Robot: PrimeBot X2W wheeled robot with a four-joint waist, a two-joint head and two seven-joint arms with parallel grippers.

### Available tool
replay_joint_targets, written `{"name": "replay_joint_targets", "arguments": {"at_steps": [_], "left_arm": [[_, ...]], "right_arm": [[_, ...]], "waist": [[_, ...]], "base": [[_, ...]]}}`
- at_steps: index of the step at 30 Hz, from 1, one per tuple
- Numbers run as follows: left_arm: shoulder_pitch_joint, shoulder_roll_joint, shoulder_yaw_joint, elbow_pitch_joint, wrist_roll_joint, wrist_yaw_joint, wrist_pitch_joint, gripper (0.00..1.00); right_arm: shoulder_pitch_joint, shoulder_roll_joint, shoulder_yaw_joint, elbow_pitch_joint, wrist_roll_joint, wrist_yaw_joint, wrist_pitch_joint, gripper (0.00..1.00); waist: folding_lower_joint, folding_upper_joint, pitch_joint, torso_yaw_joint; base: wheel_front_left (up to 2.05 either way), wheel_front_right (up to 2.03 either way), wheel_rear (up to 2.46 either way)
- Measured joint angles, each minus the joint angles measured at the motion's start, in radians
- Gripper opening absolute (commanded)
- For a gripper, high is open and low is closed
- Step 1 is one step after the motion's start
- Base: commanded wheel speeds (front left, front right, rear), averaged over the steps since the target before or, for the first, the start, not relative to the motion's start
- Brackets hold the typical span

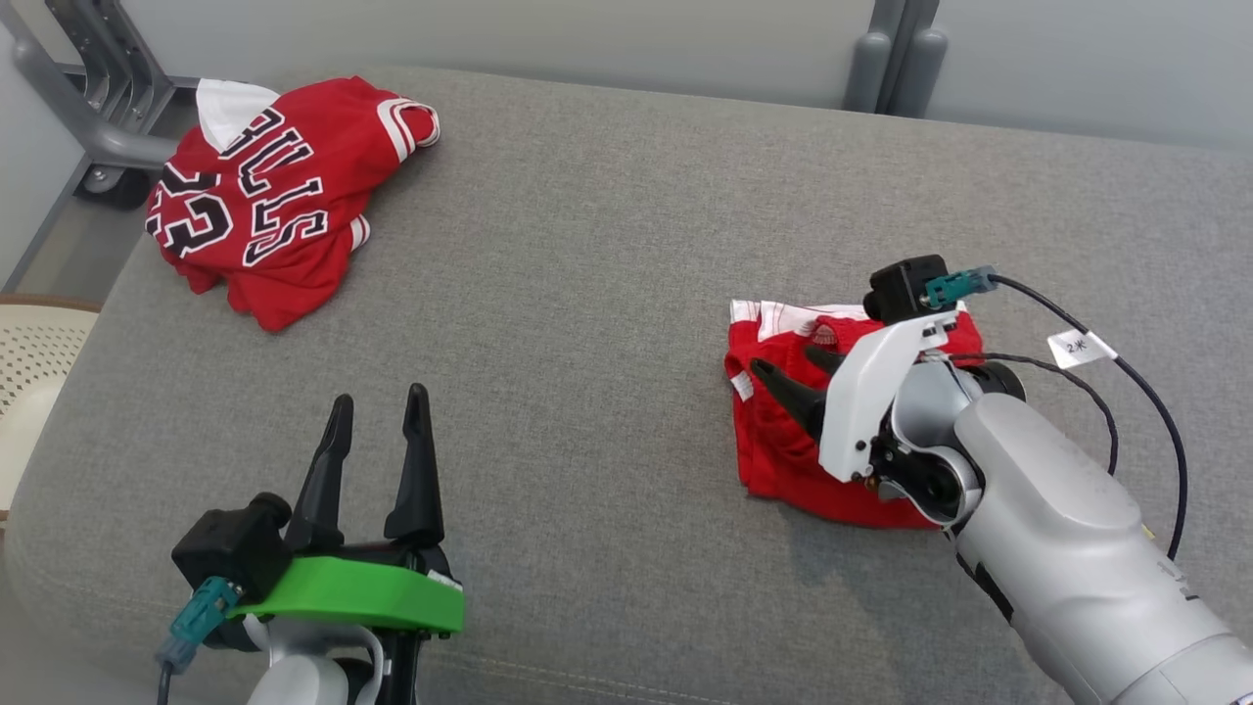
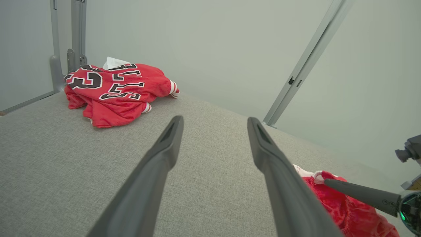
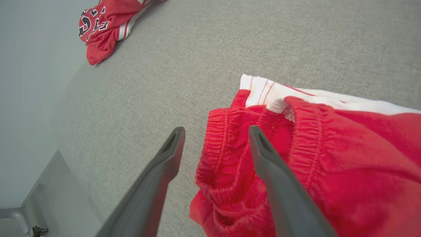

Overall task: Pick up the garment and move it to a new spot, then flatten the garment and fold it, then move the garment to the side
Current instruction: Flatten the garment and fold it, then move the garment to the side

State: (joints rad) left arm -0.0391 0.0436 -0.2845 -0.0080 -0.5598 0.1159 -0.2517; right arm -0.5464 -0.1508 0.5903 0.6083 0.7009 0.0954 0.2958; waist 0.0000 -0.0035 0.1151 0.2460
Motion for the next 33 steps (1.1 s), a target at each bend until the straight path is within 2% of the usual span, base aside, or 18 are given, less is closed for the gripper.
{"name": "replay_joint_targets", "arguments": {"at_steps": [12,16,20,23,33], "left_arm": [[0.023,0.0,0.024,-0.001,0.005,0.001,0.0,1.0],[0.041,0.0,0.023,-0.002,0.012,0.003,0.0,1.0],[0.044,0.001,0.015,-0.009,0.022,0.003,0.0,1.0],[0.046,0.001,0.003,-0.016,0.03,0.003,0.0,1.0],[0.05,0.001,-0.023,-0.025,0.053,0.003,0.0,1.0]], "right_arm": [[-0.083,0.021,0.032,-0.06,-0.041,0.006,-0.002,1.0],[-0.091,-0.015,-0.012,-0.072,-0.037,0.007,-0.026,1.0],[-0.071,-0.083,-0.084,-0.055,-0.013,-0.024,-0.048,1.0],[0.008,-0.114,-0.13,-0.024,0.031,-0.037,-0.055,1.0],[0.105,-0.1,-0.203,0.019,0.115,-0.053,-0.099,1.0]], "waist": [[0.0,0.0,-0.031,-0.046],[0.0,0.0,-0.043,-0.071],[0.0,0.0,-0.049,-0.095],[0.0,0.0,-0.039,-0.109],[0.0,0.0,0.022,-0.12]], "base": [[0.0,0.0,0.0],[0.0,0.0,0.0],[0.0,0.0,0.0],[0.0,0.0,0.0],[0.0,0.0,0.0]]}}
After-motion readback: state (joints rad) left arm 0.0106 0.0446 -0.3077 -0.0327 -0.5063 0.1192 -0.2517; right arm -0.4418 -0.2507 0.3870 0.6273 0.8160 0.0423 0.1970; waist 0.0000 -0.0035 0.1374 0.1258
